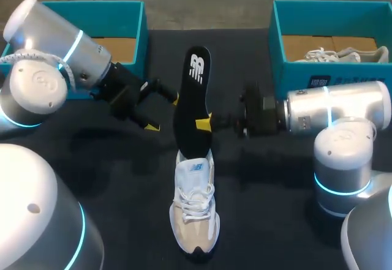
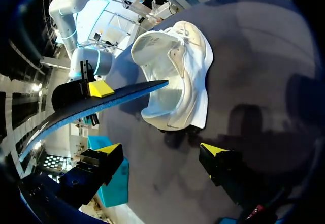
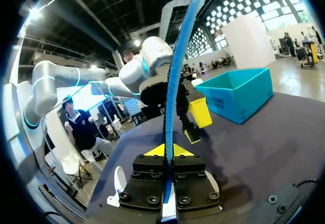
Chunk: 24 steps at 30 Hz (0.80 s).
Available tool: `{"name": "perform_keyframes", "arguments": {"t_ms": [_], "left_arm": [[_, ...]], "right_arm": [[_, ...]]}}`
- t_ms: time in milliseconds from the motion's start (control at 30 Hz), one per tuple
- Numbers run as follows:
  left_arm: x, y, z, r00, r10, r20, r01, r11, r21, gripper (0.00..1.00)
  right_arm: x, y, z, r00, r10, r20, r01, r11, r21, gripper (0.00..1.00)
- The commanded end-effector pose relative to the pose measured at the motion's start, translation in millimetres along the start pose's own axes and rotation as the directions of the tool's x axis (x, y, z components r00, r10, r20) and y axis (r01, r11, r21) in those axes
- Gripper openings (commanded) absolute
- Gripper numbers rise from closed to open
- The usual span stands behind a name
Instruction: Take the shoe out of the shoebox, open the shoe tongue, remove and reinsert the insole, then place the shoe into the shoebox
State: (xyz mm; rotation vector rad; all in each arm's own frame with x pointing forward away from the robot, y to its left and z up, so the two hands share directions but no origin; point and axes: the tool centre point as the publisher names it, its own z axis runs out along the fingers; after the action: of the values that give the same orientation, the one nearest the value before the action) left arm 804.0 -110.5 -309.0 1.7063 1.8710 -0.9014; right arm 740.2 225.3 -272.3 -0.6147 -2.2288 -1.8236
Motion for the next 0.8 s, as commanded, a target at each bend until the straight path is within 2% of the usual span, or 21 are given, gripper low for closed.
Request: {"name": "perform_keyframes", "arguments": {"t_ms": [33,333,567,800], "left_arm": [[0.0,-1.1,-0.1,1.000,0.000,-0.003,0.000,1.000,-0.004,1.00],[0.1,-1.0,0.0,1.000,0.001,-0.003,-0.001,1.000,-0.004,1.00],[5.7,1.5,3.2,0.991,-0.114,0.064,0.108,0.990,0.087,1.00],[3.7,8.5,5.0,0.992,-0.115,0.051,0.109,0.988,0.112,1.00]], "right_arm": [[1.3,-0.1,0.3,1.000,0.000,0.004,0.000,1.000,0.001,0.00],[-1.2,-1.2,6.6,1.000,0.012,0.016,-0.013,0.999,0.040,0.00],[-0.1,-6.3,9.9,1.000,0.022,-0.011,-0.022,0.997,0.069,0.00],[-0.7,-11.1,13.6,1.000,0.010,-0.025,-0.008,0.996,0.090,0.00]]}}
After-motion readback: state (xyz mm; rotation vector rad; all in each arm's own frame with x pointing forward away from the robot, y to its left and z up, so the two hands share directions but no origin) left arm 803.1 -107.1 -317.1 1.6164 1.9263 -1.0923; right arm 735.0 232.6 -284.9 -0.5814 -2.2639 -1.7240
